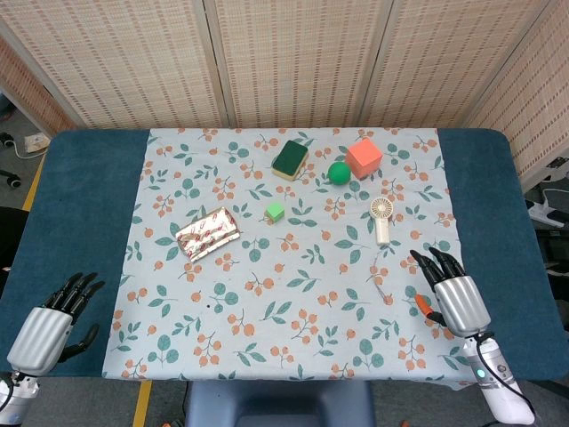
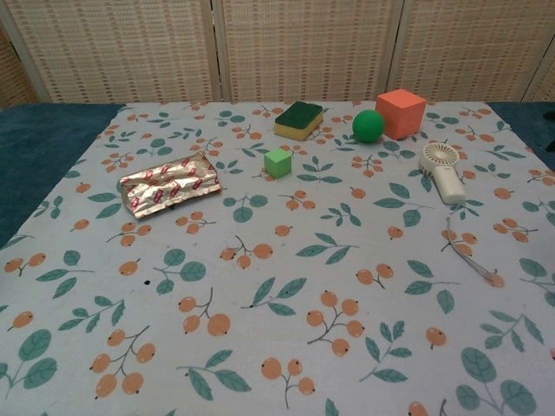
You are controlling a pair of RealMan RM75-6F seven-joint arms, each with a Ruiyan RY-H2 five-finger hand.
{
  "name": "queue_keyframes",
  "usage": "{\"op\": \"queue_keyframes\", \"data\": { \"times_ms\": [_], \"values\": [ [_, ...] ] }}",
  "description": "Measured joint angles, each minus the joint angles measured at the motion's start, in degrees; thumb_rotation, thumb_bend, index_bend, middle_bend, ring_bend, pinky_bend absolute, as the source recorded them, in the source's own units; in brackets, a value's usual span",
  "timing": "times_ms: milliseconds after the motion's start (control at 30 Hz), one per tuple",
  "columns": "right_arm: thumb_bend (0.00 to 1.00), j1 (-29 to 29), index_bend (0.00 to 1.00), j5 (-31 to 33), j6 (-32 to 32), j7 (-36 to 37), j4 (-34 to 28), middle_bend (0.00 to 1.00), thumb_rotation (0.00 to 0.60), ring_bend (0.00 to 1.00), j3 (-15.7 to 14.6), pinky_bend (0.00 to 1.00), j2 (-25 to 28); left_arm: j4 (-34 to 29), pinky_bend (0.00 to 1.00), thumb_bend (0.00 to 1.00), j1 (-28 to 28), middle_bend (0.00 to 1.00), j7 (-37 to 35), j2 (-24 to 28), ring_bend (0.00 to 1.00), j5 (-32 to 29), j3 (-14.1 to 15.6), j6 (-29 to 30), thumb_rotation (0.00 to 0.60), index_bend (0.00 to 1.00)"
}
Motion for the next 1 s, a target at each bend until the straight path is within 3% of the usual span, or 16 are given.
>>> {"op": "queue_keyframes", "data": {
  "times_ms": [233, 300, 367, 433, 700, 1000],
  "values": [
    [0.26, 0.13, 0.0, 0.64, -0.57, -0.05, -0.54, 0.2, 0.6, 0.08, 0.32, 0.14, -0.05, -0.21, 0.29, 0.39, -0.05, 0.07, 0.16, 0.08, 0.05, -0.36, 0.03, -0.4, 0.6, 0.13],
    [0.33, 0.29, 0.0, 0.87, -0.7, -0.53, -0.48, 0.4, 0.6, 0.29, 0.66, 0.24, -0.22, -0.21, 0.29, 0.39, -0.05, 0.07, 0.19, 0.06, 0.05, -0.32, 0.03, -0.34, 0.6, 0.13],
    [0.44, 0.57, 0.0, 1.27, -0.83, -1.75, -0.13, 0.63, 0.6, 0.55, 1.25, 0.46, -0.59, -0.13, 0.29, 0.39, -0.05, 0.07, 0.18, -0.01, 0.05, -0.3, 0.04, -0.31, 0.6, 0.13],
    [0.54, 0.89, 0.0, 2.4, -1.73, -3.02, -0.11, 0.73, 0.6, 0.66, 1.72, 0.59, -0.81, 0.06, 0.29, 0.39, -0.12, 0.07, 0.16, -0.12, 0.05, -0.35, 0.05, -0.5, 0.6, 0.13],
    [0.76, 4.67, 0.03, 15.23, -12.28, -9.34, -2.2, 0.81, 0.6, 0.73, 6.13, 0.64, -1.38, 0.07, 0.29, 0.39, -0.74, 0.07, 0.44, -0.07, 0.05, -2.16, 0.08, -3.14, 0.6, 0.13],
    [0.8, 10.9, 0.03, 28.94, -20.73, -17.17, 0.63, 0.82, 0.6, 0.73, 11.61, 0.65, -5.4, -1.04, 0.29, 0.39, -0.02, 0.07, 2.59, 0.36, 0.05, -2.52, 0.11, -2.33, 0.6, 0.13]
  ]
}}
